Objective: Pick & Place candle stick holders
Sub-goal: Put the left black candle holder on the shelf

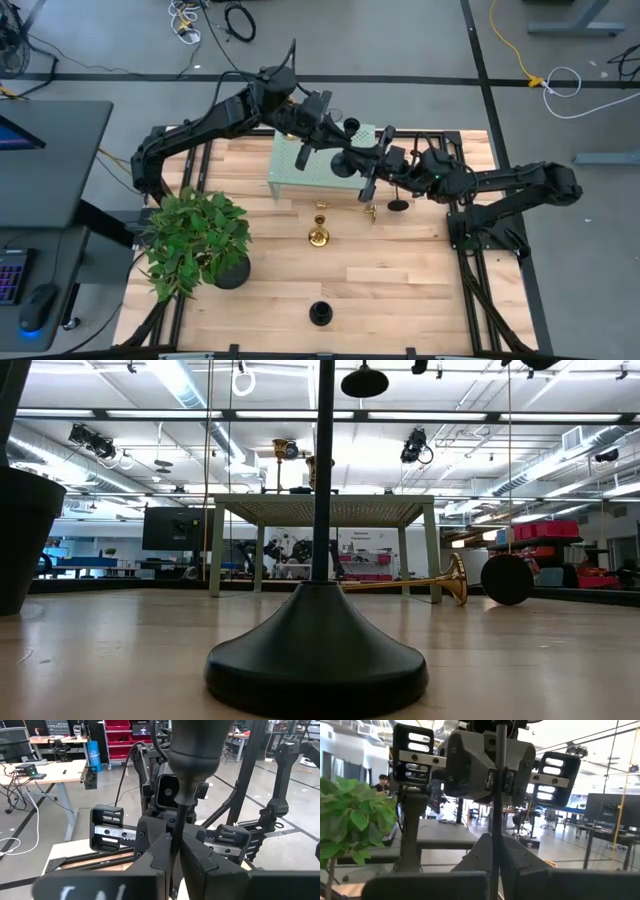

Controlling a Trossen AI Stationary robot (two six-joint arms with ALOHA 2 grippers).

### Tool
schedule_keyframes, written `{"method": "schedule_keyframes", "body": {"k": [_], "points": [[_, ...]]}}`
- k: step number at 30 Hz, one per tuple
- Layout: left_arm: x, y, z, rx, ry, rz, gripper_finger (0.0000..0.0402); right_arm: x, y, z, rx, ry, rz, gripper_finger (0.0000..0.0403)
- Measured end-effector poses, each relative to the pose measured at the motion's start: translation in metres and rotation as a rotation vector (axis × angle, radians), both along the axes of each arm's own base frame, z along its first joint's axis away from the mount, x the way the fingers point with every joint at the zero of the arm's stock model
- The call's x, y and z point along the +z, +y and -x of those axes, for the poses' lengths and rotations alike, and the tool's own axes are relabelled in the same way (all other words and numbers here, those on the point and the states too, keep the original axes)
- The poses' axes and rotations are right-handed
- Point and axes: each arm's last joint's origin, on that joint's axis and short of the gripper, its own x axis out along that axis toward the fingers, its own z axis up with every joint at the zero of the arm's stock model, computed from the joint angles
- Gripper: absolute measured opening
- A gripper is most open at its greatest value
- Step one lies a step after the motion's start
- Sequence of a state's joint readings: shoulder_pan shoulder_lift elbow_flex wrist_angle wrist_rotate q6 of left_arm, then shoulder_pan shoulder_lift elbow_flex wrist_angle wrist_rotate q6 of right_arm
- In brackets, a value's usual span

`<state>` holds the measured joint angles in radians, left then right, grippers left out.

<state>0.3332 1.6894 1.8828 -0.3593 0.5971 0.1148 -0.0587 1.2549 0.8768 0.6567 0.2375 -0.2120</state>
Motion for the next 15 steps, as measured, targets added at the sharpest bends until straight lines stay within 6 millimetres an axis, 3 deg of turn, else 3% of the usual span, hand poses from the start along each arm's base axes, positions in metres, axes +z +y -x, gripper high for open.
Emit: {"method": "schedule_keyframes", "body": {"k": [7, 10, 15], "points": [[0.002, 0.000, 0.001, 0.003, -0.008, -0.001, 0.0052, 0.005, -0.004, 0.011, -0.017, 0.036, 0.004, 0.0003], [0.006, -0.001, 0.005, -0.005, -0.016, -0.003, 0.0050, 0.012, -0.008, 0.025, -0.056, 0.032, -0.002, 0.0002], [0.018, -0.005, 0.018, 0.001, -0.051, -0.018, 0.0050, 0.003, -0.017, 0.052, -0.140, 0.023, -0.012, 0.0001]]}}
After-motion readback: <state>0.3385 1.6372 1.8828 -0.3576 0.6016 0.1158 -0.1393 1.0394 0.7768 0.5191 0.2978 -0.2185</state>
